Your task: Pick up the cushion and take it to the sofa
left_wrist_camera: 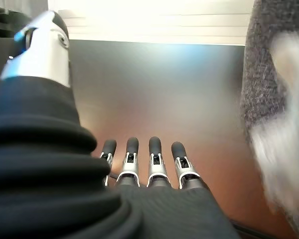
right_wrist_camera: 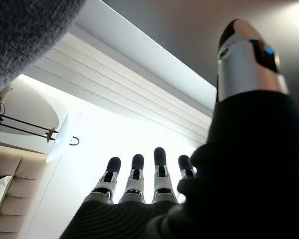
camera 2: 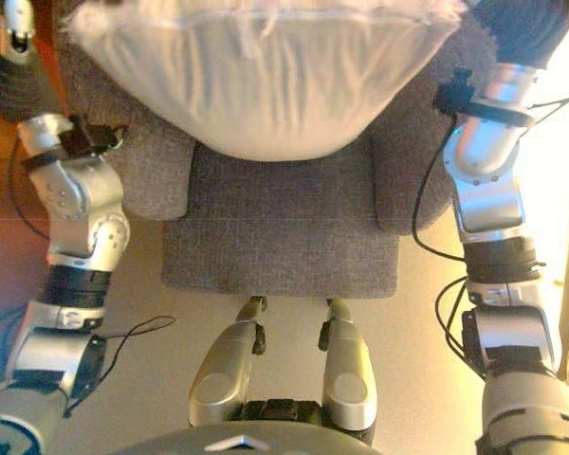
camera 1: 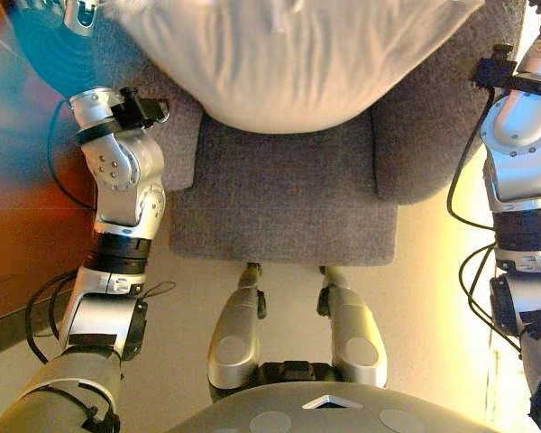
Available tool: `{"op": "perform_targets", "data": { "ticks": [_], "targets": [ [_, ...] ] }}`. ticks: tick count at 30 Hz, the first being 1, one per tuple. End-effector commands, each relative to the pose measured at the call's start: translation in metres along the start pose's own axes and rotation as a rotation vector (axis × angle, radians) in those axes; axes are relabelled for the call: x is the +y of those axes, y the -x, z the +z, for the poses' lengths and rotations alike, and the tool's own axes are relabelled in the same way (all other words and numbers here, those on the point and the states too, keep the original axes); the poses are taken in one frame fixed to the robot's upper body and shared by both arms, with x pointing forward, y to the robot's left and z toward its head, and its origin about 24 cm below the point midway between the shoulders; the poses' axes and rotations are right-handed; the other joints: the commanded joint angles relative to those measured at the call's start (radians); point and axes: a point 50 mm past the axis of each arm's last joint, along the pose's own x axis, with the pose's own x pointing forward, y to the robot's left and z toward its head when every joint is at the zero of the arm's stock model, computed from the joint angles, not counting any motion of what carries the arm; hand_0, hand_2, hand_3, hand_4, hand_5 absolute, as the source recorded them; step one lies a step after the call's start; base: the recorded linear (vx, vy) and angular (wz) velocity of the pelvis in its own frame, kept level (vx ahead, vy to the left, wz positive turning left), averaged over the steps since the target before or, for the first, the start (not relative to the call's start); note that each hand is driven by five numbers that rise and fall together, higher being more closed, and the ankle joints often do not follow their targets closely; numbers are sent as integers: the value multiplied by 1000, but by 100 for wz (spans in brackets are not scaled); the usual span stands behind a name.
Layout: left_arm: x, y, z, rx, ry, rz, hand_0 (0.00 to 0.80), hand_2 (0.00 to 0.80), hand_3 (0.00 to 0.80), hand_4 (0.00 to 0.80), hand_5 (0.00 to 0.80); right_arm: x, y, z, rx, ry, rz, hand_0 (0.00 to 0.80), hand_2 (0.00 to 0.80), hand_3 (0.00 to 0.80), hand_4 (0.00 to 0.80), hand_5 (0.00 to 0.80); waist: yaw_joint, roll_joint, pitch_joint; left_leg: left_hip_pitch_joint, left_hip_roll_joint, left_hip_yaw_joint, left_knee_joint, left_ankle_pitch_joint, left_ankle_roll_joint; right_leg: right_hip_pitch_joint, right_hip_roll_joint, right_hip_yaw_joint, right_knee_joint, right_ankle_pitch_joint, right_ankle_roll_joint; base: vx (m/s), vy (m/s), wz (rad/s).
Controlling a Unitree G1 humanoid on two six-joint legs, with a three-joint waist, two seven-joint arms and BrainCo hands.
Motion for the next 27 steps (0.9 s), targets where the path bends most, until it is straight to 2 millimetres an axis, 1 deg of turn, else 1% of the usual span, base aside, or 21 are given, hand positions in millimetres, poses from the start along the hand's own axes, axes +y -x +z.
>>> {"op": "perform_targets", "data": {
  "ticks": [1,9,11,14,18,19,20,21,23,24,25,26,27],
  "targets": [
    [0,2,6,-51,-51,-73,0,0,0,0,0,-3,0,16,-114,-17,32,0,0,0,0,0,16,-26,-138,-22,-44,2,92,-158,15,-48,-65,11,115,-141,87,21,31,0],
    [3,5,2,-15,-51,-69,0,0,0,0,0,-4,4,13,-113,6,21,0,0,0,0,0,18,-21,-140,-12,-46,6,83,-156,16,-38,-71,4,106,-137,89,6,19,0],
    [6,6,-2,20,-53,-63,0,0,0,0,0,-7,4,10,-103,20,20,0,0,0,0,0,18,-21,-140,-9,-47,6,82,-156,17,-36,-72,3,106,-136,89,0,0,0],
    [16,15,-16,124,-76,-39,0,0,0,0,0,-10,6,0,-46,71,48,0,0,0,0,0,17,-21,-150,1,-47,12,84,-158,15,-27,-74,-1,109,-138,92,31,40,0],
    [40,35,-42,318,-121,14,0,0,0,0,0,-19,21,-26,105,142,89,0,0,0,0,0,12,-24,-171,16,-47,17,90,-165,15,-11,-76,0,113,-143,95,75,39,0],
    [49,44,-48,372,-132,37,0,0,0,0,0,-24,29,-36,172,171,107,0,0,0,0,0,9,-25,-175,20,-47,18,93,-166,15,-6,-76,1,114,-143,96,74,39,2],
    [57,54,-53,427,-135,66,0,0,0,0,0,-29,39,-45,247,154,112,0,0,0,0,0,9,-25,-179,23,-47,18,93,-167,16,-2,-76,1,114,-143,96,76,42,3],
    [67,68,-56,476,-157,97,0,0,0,0,0,-36,56,-55,327,146,118,0,0,0,0,0,7,-25,-181,27,-46,20,95,-168,17,2,-76,1,115,-144,96,73,40,1],
    [95,104,-59,586,-177,185,0,0,0,0,0,-58,98,-74,464,230,131,0,0,0,0,0,6,-26,-185,39,-45,22,95,-170,21,16,-75,3,111,-143,95,68,33,2],
    [110,125,-59,649,-184,243,0,0,0,0,0,-73,120,-80,549,222,117,0,0,0,0,0,8,-25,-185,46,-43,24,94,-170,23,25,-74,2,110,-144,93,53,24,1],
    [123,144,-56,692,-226,283,0,0,0,0,0,-85,143,-84,639,217,98,0,0,0,0,0,8,-27,-184,51,-42,26,96,-171,25,33,-73,0,109,-144,92,46,17,0],
    [135,159,-51,725,-267,317,0,0,0,0,0,-96,164,-88,709,257,97,0,0,0,0,0,7,-29,-184,57,-40,31,98,-172,26,42,-73,0,108,-144,90,47,8,-2],
    [149,173,-48,765,-295,368,0,0,0,0,0,-108,180,-92,780,278,77,0,0,0,0,0,7,-32,-186,62,-38,35,98,-171,25,51,-71,-2,104,-142,89,48,6,1]
  ]
}}
